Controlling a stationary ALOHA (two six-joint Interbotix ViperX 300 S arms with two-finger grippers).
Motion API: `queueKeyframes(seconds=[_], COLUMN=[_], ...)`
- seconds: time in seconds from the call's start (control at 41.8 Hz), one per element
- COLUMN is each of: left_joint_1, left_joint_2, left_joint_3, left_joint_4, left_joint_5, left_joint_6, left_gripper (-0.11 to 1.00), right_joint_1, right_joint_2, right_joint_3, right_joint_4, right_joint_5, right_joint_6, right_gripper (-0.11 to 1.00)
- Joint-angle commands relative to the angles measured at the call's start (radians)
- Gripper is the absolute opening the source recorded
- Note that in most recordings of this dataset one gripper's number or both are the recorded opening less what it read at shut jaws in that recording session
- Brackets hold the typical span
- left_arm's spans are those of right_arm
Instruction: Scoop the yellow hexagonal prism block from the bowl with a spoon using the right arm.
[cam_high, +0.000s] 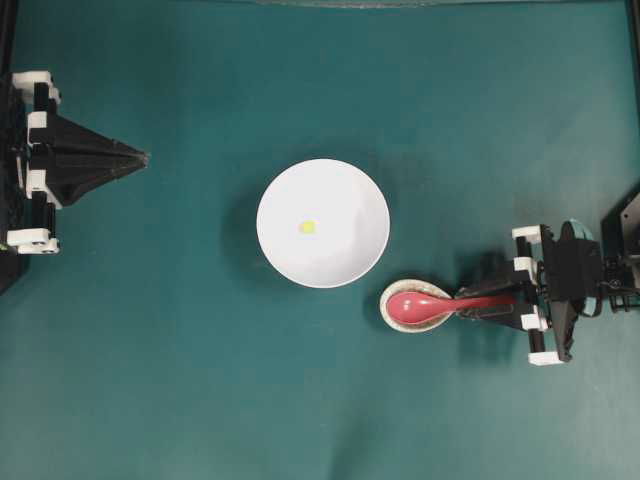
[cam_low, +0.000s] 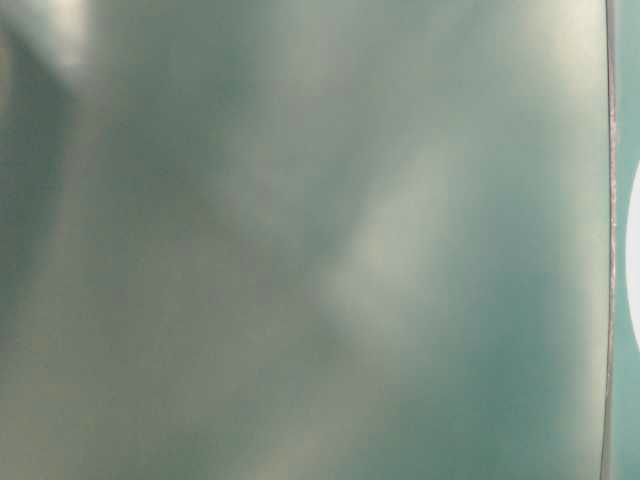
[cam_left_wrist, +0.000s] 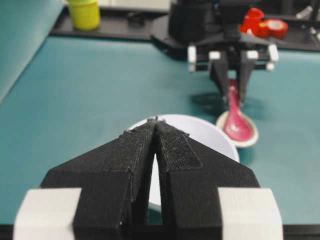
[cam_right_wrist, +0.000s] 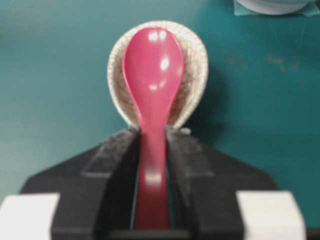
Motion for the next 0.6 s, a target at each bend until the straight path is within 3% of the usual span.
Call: queueKeyframes(seconds=[0.0,0.359,0.574], left_joint_1=[0.003,0.003,0.003], left_joint_2=[0.005,0.005,0.005], left_joint_3=[-0.025,-0.025,-0.025], left_joint_4=[-0.002,-0.002,-0.002], left_joint_5=[-0.009,-0.011,-0.011], left_joint_6=[-0.002,-0.002,-0.002], left_gripper=[0.00,0.00,0.00], right_joint_1=[0.003,0.000,-0.048], right_joint_2=[-0.008,-0.106,-0.255], right_joint_3=[-0.012,-0.018,-0.034], right_joint_4=[0.002,0.002,0.000], right_joint_5=[-0.005,0.017,0.175], right_joint_6=[-0.002,-0.017,-0.084], right_gripper=[0.25,0.25,0.25])
